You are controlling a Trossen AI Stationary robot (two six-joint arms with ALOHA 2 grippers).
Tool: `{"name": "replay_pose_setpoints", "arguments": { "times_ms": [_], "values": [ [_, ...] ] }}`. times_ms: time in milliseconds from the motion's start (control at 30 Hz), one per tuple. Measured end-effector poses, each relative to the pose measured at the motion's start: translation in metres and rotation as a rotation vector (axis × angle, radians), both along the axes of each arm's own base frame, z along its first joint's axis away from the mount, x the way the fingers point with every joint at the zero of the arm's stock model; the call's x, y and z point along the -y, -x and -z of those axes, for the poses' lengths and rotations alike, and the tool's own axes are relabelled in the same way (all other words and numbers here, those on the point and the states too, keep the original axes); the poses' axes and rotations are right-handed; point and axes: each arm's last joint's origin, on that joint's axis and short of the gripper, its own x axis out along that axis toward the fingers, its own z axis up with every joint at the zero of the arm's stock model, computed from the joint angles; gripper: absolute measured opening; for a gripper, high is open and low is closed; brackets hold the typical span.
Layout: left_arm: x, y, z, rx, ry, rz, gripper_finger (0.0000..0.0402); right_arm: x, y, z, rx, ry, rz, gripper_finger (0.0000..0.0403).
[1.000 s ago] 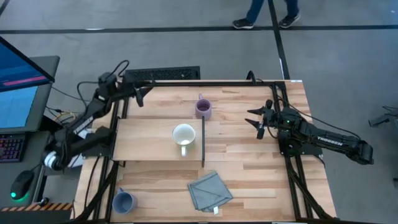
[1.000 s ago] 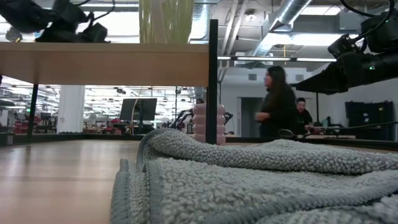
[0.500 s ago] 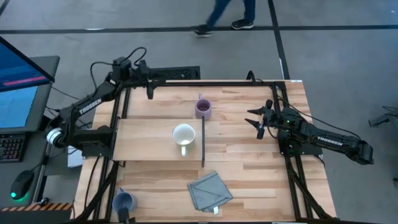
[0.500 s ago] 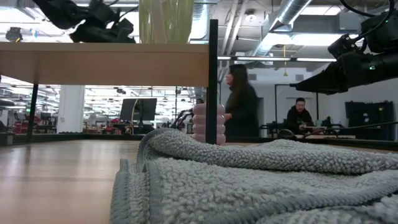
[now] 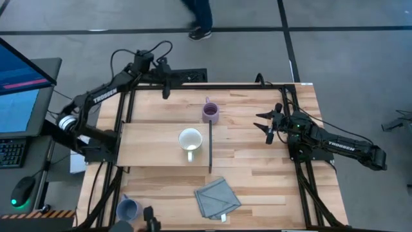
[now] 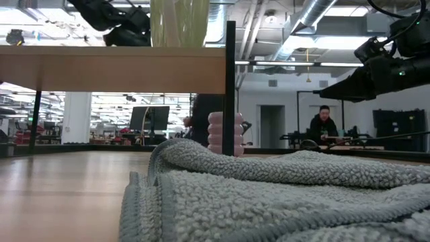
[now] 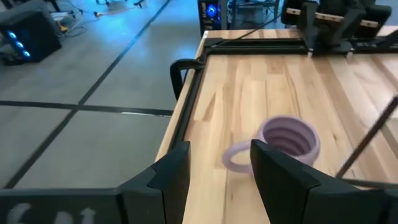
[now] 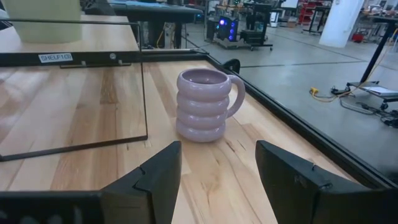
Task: Stack small to large cups/mugs on shelf
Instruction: Put the purple mug on the shelf
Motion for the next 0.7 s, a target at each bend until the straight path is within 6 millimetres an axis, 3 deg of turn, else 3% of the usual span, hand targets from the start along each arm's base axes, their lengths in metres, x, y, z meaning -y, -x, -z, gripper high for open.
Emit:
{"name": "replay_pose_setpoints", "arguments": {
  "times_ms": [267,700],
  "values": [
    [-0.021,-0.023,-0.006,0.000,0.029,0.009,0.0159,0.000,0.000,0.000,0.000,0.000,0.000,0.0230],
    [-0.024,-0.059,-0.011,-0.137,-0.155,0.094,0.0159,0.000,0.000,0.000,-0.001,-0.001,0.000,0.0230]
  ]
}}
